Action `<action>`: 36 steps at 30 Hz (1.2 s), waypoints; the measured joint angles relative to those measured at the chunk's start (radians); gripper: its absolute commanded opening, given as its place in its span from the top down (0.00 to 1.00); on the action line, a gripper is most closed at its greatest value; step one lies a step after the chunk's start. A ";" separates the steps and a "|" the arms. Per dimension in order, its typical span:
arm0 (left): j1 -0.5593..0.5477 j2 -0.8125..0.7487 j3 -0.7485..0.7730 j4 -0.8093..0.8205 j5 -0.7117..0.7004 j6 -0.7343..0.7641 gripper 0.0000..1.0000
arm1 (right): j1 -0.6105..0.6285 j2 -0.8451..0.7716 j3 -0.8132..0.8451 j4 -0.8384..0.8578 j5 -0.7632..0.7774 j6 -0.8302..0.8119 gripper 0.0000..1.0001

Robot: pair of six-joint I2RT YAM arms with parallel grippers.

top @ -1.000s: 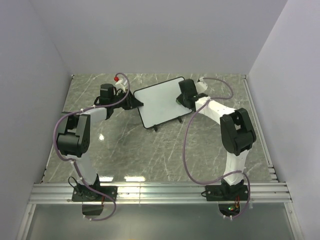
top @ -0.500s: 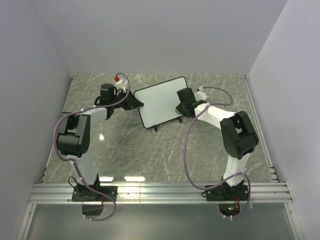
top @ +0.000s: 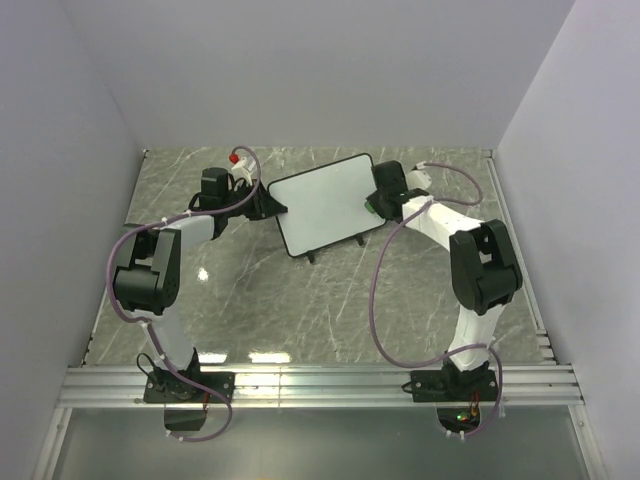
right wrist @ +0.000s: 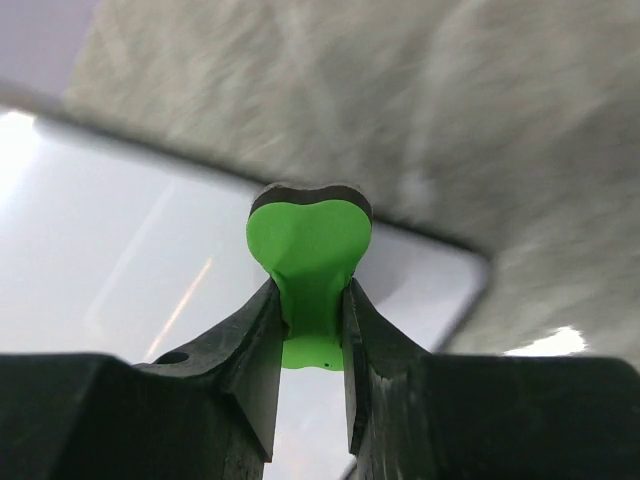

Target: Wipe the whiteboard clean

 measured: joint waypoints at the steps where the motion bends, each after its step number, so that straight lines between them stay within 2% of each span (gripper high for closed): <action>1: -0.001 0.000 0.000 0.000 0.000 0.000 1.00 | 0.021 0.007 0.023 -0.002 0.001 0.002 1.00; 12: -0.003 -0.006 0.000 -0.008 -0.008 0.000 1.00 | 0.173 0.098 0.195 -0.027 0.004 0.049 1.00; 21: -0.005 -0.006 0.000 -0.018 -0.011 0.001 1.00 | 0.193 0.084 0.161 -0.009 0.014 0.095 1.00; 25: -0.013 -0.011 0.000 -0.026 -0.026 0.012 1.00 | 0.177 0.041 0.067 -0.009 0.016 0.083 1.00; 29: -0.031 -0.021 0.000 -0.031 -0.049 0.026 1.00 | 0.110 0.006 -0.024 -0.022 0.011 0.066 1.00; 36: -0.060 -0.028 0.000 -0.033 -0.080 0.034 1.00 | -0.033 0.003 -0.023 -0.022 0.010 0.005 1.00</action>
